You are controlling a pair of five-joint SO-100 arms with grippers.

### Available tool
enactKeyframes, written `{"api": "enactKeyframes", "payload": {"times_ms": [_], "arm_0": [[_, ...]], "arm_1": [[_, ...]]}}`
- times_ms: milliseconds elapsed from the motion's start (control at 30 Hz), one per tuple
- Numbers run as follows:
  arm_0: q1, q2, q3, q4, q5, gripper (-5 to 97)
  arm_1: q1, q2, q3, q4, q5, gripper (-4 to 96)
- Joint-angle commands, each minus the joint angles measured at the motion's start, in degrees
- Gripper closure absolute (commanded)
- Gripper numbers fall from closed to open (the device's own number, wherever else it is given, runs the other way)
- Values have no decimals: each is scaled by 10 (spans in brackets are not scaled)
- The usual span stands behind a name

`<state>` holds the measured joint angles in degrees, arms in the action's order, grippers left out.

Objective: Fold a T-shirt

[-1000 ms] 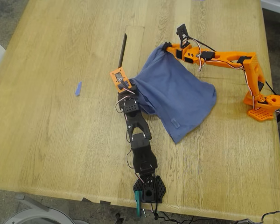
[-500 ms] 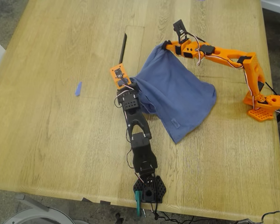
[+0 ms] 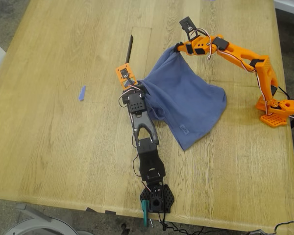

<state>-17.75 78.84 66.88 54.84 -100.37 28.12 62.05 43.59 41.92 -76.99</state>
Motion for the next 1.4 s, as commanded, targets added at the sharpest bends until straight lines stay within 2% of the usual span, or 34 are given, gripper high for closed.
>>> {"api": "enactKeyframes", "payload": {"times_ms": [0, 600, 1200, 1367], "arm_0": [[-18, 40, -65, 23, 1, 919], [5, 74, -137, 195, -1, 919], [50, 76, -220, 352, -18, 919], [70, 84, -230, 396, -25, 919]], "arm_1": [[43, 34, -54, 28, -7, 913], [48, 35, -179, 256, -7, 913], [40, 37, -312, 540, 0, 913], [35, 79, -258, 548, 1, 913]]}}
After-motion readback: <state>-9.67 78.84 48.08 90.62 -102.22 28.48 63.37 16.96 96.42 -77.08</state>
